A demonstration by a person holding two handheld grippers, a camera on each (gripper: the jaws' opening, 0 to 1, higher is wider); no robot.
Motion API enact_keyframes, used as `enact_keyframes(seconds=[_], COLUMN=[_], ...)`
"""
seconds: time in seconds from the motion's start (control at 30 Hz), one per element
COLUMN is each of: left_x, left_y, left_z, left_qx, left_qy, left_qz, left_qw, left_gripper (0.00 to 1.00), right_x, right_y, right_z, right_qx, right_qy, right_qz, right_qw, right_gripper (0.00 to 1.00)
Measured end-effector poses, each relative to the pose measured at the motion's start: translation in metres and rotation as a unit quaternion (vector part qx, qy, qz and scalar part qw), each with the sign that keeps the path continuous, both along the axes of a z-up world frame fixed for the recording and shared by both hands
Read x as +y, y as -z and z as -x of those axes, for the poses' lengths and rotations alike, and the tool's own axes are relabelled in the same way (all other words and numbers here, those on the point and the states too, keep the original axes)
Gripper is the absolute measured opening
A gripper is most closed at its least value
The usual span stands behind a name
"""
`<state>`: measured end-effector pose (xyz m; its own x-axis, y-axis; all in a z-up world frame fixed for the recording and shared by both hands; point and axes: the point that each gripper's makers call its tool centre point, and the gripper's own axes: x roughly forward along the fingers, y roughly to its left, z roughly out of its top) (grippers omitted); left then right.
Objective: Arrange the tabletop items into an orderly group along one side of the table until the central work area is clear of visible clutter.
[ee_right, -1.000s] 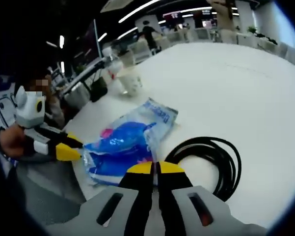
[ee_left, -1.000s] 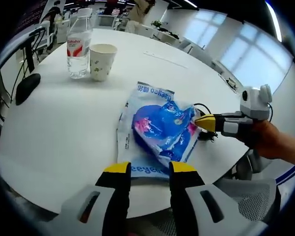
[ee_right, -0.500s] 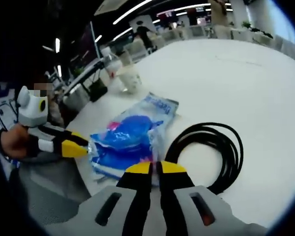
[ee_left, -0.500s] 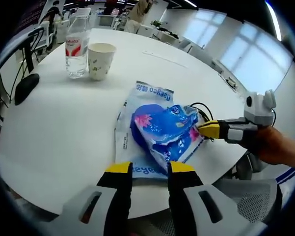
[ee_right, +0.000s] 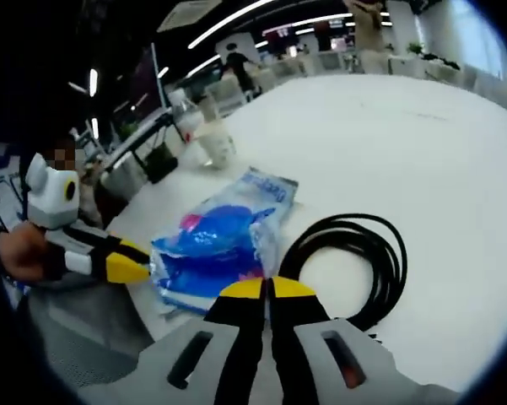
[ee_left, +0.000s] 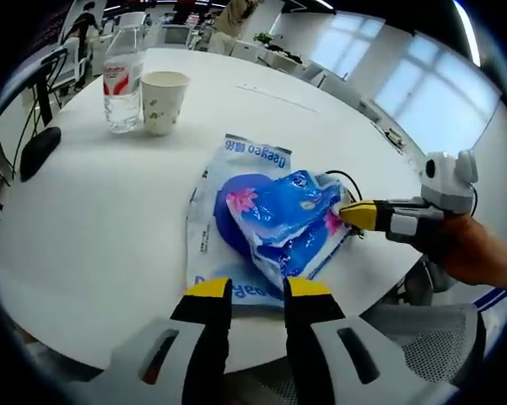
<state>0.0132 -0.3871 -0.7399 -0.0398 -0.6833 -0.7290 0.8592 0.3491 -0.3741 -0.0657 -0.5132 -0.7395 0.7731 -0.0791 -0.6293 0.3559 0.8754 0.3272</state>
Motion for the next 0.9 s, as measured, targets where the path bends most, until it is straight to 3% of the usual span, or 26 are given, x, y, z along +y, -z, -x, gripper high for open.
enact_keyframes(seconds=[0.23, 0.53, 0.9], left_x=[-0.001, 0.004, 0.012], left_y=[-0.001, -0.002, -0.003], left_z=[0.001, 0.002, -0.003], left_qx=[0.001, 0.001, 0.001], left_qy=[-0.005, -0.008, -0.017], left_qz=[0.002, 0.0, -0.003], left_qw=[1.0, 1.0, 0.9999], left_gripper=[0.23, 0.23, 0.23], right_x=[-0.023, -0.076, -0.142], right_y=[-0.01, -0.026, -0.021], right_z=[0.006, 0.009, 0.019], right_qx=[-0.021, -0.041, -0.041], right_qy=[0.045, 0.098, 0.159], right_qz=[-0.006, 0.001, -0.005], right_qw=[0.9987, 0.9943, 0.9863], right_gripper=[0.0, 0.0, 0.0])
